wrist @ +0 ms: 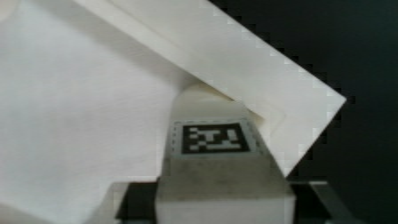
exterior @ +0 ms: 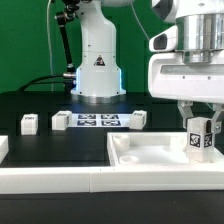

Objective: Assemble square table

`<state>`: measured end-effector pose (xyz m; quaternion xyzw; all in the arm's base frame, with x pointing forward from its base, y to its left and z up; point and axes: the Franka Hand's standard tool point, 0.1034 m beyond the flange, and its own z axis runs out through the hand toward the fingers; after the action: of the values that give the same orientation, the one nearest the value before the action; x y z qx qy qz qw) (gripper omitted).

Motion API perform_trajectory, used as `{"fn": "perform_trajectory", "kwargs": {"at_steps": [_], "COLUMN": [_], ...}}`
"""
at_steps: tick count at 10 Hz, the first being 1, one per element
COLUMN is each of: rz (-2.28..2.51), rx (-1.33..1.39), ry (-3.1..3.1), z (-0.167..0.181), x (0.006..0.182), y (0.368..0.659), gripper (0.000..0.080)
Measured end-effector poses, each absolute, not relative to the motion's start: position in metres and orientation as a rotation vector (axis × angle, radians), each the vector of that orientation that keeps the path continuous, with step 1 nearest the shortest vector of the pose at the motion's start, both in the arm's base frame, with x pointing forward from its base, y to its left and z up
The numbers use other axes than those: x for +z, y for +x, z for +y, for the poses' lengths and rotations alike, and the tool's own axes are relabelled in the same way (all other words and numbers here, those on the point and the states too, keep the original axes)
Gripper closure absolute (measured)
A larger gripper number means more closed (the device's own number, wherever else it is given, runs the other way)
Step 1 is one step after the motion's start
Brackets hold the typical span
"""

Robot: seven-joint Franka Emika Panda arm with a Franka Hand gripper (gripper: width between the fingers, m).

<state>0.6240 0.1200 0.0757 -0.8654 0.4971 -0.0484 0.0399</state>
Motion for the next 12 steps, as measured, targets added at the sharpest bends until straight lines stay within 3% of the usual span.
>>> {"fn": "perform_trajectory", "kwargs": {"at_steps": [2,7,8,9,12], "rz": [1.816,1.957,1.897,1.837,1.608], "rx": [-0.121,-0.102,-0.106,-0.109,-0.124], "ry": [-2.450,-2.318,-2.370,-2.418,-2.582], "z": [0.1205,0.1216,0.1213,0.1206,0.1224], "x": [0.0757,0.0753,0.0753,0.0753,0.0752], "y": [0.6229,0.6230,0.6230,0.6232,0.6231], "gripper": [0.0509,0.0509,0.0328,0.0212,0.0154]}}
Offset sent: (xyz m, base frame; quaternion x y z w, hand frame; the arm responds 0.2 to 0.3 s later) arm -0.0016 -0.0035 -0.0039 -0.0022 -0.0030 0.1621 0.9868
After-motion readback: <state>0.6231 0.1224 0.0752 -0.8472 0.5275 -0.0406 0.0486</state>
